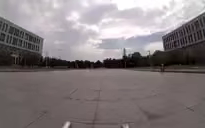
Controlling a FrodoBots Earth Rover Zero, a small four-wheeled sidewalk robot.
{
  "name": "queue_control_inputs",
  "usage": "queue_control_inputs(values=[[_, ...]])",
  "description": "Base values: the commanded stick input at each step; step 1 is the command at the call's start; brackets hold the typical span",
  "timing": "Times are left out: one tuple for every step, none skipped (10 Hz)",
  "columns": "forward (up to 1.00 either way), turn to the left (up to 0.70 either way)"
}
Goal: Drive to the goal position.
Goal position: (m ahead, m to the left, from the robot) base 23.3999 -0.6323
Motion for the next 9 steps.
queue_control_inputs(values=[[0.70,0.00],[0.70,0.00],[0.70,0.00],[0.70,0.00],[0.70,0.00],[0.70,0.00],[0.70,0.00],[0.70,0.00],[0.70,0.00]])
